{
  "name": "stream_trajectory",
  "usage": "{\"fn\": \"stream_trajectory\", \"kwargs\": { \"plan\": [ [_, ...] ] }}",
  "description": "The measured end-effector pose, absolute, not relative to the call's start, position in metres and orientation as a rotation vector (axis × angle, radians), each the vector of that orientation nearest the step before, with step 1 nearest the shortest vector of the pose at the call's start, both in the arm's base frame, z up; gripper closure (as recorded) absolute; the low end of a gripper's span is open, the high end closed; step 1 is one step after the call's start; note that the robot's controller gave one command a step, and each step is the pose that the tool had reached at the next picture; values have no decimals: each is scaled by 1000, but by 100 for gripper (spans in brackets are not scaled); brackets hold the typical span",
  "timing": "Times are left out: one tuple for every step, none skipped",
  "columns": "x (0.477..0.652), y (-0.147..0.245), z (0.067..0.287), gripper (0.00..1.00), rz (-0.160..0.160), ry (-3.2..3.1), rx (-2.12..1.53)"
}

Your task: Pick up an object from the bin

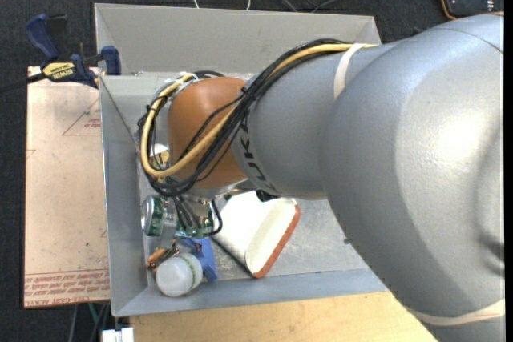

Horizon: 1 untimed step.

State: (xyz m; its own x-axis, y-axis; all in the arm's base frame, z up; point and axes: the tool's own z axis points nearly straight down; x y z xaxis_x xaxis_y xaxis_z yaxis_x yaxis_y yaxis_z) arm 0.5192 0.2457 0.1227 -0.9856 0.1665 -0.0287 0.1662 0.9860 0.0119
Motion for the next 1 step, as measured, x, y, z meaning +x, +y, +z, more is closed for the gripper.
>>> {"fn": "stream_trajectory", "kwargs": {
  "plan": [
    [517,245,138,100,10,3108,260]
  ]
}}
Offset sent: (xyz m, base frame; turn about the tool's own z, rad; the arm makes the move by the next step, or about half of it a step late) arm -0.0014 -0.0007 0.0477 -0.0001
